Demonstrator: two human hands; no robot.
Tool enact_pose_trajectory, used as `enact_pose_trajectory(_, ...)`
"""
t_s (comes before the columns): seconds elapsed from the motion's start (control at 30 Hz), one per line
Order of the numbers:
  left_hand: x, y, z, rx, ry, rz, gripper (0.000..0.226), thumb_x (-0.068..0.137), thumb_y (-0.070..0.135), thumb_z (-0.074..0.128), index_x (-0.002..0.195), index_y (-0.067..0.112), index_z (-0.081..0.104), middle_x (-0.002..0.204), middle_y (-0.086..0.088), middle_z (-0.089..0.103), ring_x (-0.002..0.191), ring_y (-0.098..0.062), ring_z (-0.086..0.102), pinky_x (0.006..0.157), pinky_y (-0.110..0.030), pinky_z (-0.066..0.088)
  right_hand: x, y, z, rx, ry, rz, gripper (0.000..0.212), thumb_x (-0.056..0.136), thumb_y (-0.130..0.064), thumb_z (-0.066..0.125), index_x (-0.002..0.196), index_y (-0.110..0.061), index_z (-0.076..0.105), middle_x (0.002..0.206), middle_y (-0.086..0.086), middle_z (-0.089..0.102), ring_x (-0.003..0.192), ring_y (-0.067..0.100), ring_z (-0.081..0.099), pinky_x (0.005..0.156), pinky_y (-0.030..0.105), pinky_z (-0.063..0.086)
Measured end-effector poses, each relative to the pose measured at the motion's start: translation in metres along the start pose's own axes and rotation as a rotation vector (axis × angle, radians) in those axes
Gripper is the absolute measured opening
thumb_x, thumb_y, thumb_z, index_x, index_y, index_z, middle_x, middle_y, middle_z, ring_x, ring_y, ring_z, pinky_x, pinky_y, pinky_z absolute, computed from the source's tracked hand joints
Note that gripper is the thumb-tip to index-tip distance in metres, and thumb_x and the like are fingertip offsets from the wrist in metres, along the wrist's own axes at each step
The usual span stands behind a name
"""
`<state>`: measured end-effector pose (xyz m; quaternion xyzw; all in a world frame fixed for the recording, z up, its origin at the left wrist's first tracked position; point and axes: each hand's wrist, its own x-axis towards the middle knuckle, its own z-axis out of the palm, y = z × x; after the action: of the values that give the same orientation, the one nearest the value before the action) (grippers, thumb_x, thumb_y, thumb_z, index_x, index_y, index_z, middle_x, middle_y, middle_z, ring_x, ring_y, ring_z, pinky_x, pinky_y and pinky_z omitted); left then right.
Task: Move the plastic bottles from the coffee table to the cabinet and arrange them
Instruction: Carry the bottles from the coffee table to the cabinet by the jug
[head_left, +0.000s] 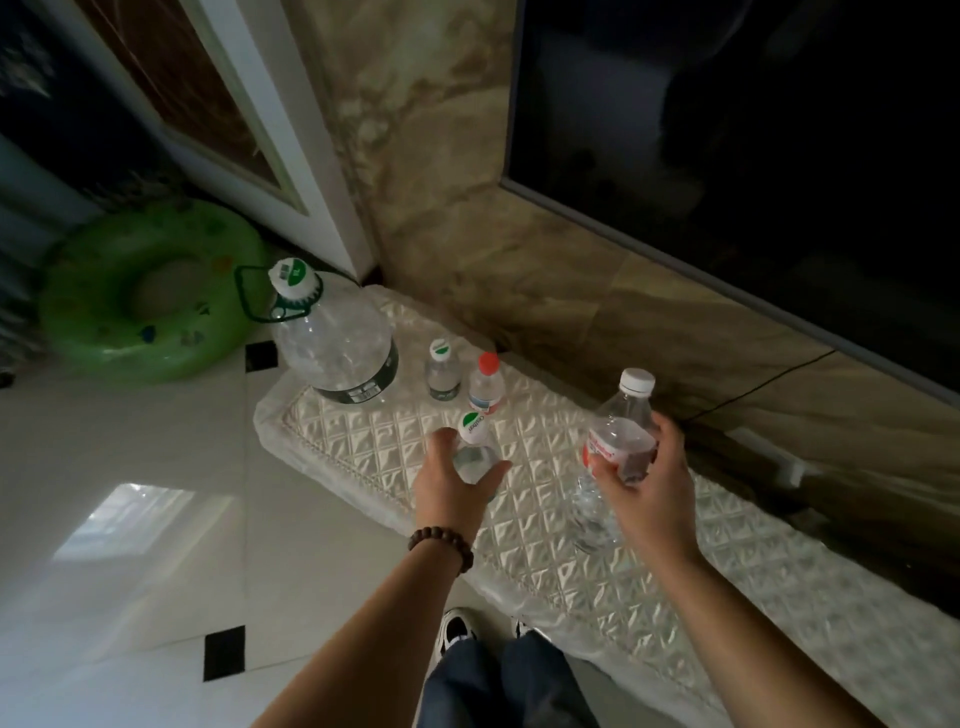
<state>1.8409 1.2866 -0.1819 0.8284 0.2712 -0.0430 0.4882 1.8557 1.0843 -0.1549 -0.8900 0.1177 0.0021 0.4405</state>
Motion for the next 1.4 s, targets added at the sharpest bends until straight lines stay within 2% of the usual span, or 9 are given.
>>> enact_pose_trajectory(0.07,0.018,-0.007,0.020,0.008,-0.031,0.010,0.055,0.068,0.037,0.081,0.107,0.028,0.042,0.091,0.019,0.052,0.091,-0.013,0.055,0.072,-0.030,0.046,0.015,0.014,0.006,-0.003,-0.001,0.010,0.080,0.075,-0.032,0.076,0.140,-0.017,0.032,0.127,0.007,0.057,0.104,0.018,0.060,0.077,0.027,0.051)
enact_pose_trajectory(0.23,0.065,-0.038,0.072,0.035,-0.048,-0.026,0.068,0.070,0.036,0.079,0.127,0.026,0.042,0.127,0.002,0.047,0.112,-0.018,0.049,0.092,-0.036,0.047,0.047,0.055,0.023,-0.009,-0.016,0.047,0.082,0.074,-0.032,0.077,0.141,-0.019,0.031,0.129,0.006,0.055,0.107,0.019,0.059,0.083,0.037,0.054)
enact_pose_trajectory(0.37,0.091,-0.063,0.095,0.047,-0.036,-0.057,0.070,0.073,0.033,0.077,0.131,0.024,0.039,0.133,0.000,0.045,0.117,-0.020,0.048,0.096,-0.039,0.046,0.069,0.076,0.039,0.010,-0.028,0.040,0.079,0.074,-0.027,0.078,0.140,-0.019,0.035,0.123,-0.003,0.055,0.102,0.010,0.057,0.081,0.025,0.048)
enact_pose_trajectory(0.53,0.105,-0.081,0.109,0.046,0.020,-0.012,0.069,0.070,0.038,0.078,0.127,0.028,0.040,0.128,0.003,0.048,0.113,-0.019,0.051,0.089,-0.043,0.051,0.098,0.084,0.077,0.038,-0.096,0.027,0.073,0.073,-0.023,0.079,0.135,-0.021,0.040,0.125,-0.002,0.054,0.094,0.004,0.056,0.074,0.013,0.045)
enact_pose_trajectory(0.7,0.106,-0.091,0.111,0.024,0.034,0.030,0.060,0.068,0.032,0.081,0.114,0.032,0.042,0.115,0.007,0.050,0.100,-0.013,0.053,0.082,-0.041,0.053,0.127,0.075,0.121,0.044,-0.135,-0.010,0.075,0.070,-0.027,0.080,0.132,-0.016,0.039,0.128,0.003,0.054,0.114,0.014,0.054,0.092,0.030,0.047)
enact_pose_trajectory(0.83,0.103,-0.098,0.109,0.006,0.041,0.002,0.061,0.067,0.033,0.082,0.107,0.044,0.037,0.109,0.007,0.055,0.094,-0.011,0.058,0.078,-0.039,0.055,0.145,0.074,0.151,-0.044,-0.177,-0.057,0.071,0.072,-0.024,0.080,0.129,-0.015,0.040,0.125,0.007,0.055,0.113,0.018,0.053,0.086,0.021,0.038)
enact_pose_trajectory(1.1,0.103,-0.099,0.109,0.018,0.068,0.017,0.062,0.067,0.033,0.081,0.116,0.030,0.042,0.114,0.003,0.055,0.096,-0.014,0.057,0.078,-0.040,0.055,0.153,0.078,0.177,-0.165,-0.257,-0.134,0.069,0.074,-0.024,0.079,0.130,-0.014,0.039,0.121,0.011,0.058,0.108,0.029,0.059,0.081,0.028,0.044)
enact_pose_trajectory(1.27,0.110,-0.090,0.104,-0.043,0.220,-0.001,0.065,0.069,0.029,0.081,0.120,0.026,0.042,0.117,-0.001,0.053,0.104,-0.020,0.055,0.082,-0.044,0.053,0.146,0.075,0.169,-0.206,-0.273,-0.106,0.075,0.074,-0.027,0.079,0.134,-0.015,0.036,0.129,0.012,0.055,0.114,0.030,0.056,0.087,0.033,0.046)
enact_pose_trajectory(1.4,0.117,-0.091,0.101,-0.042,0.255,-0.033,0.066,0.069,0.027,0.081,0.121,0.028,0.040,0.120,-0.001,0.052,0.107,-0.022,0.054,0.085,-0.046,0.052,0.127,0.076,0.168,-0.199,-0.266,-0.126,0.076,0.072,-0.027,0.080,0.133,-0.014,0.038,0.131,0.011,0.054,0.118,0.028,0.054,0.093,0.029,0.044)
